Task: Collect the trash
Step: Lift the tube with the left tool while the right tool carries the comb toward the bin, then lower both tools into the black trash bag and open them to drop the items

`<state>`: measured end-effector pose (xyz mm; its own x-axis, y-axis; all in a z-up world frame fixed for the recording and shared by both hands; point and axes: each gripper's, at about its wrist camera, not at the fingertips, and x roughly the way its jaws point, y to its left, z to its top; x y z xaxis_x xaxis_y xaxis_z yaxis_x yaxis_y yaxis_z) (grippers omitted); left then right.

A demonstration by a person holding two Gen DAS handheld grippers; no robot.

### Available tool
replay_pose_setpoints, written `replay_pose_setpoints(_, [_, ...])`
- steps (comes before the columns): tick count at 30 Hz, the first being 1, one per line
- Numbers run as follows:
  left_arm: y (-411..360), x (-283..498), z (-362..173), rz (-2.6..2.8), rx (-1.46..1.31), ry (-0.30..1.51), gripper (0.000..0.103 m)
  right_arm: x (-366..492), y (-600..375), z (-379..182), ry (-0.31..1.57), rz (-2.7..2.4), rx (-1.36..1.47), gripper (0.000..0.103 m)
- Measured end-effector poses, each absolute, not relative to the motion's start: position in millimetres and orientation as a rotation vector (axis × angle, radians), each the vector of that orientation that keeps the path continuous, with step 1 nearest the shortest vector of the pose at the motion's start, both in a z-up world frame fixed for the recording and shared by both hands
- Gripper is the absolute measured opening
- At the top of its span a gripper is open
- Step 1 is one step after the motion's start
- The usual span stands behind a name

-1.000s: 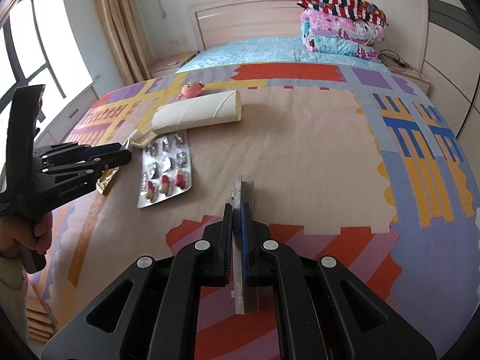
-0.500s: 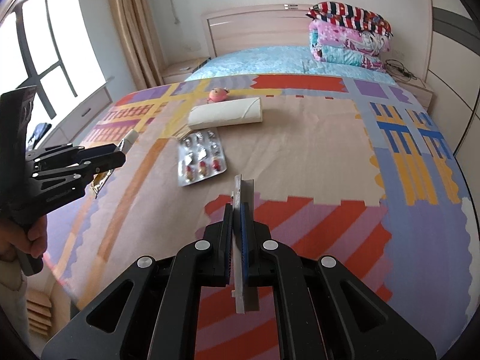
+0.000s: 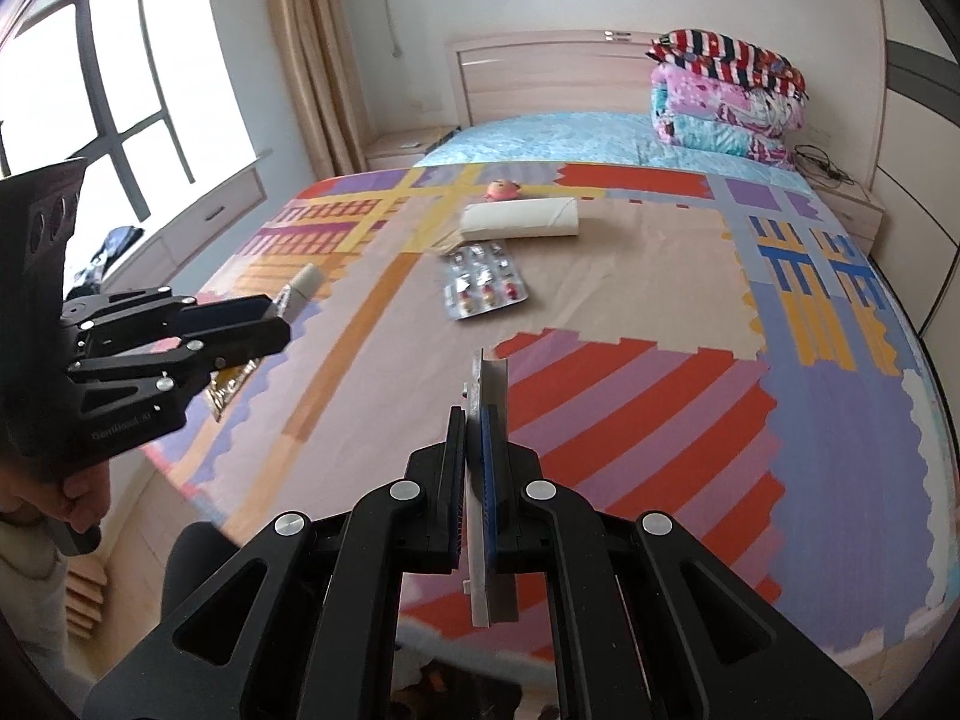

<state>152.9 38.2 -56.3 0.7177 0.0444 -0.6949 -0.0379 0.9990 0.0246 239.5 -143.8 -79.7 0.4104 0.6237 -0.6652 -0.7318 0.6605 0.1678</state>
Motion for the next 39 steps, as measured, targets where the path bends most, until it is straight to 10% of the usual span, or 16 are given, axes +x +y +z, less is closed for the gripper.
replay_pose_setpoints(39, [-43, 56, -196, -0.145, -0.107, 1.037, 0.021, 130, -156, -217, 1.102, 1.012, -0.260, 0.006])
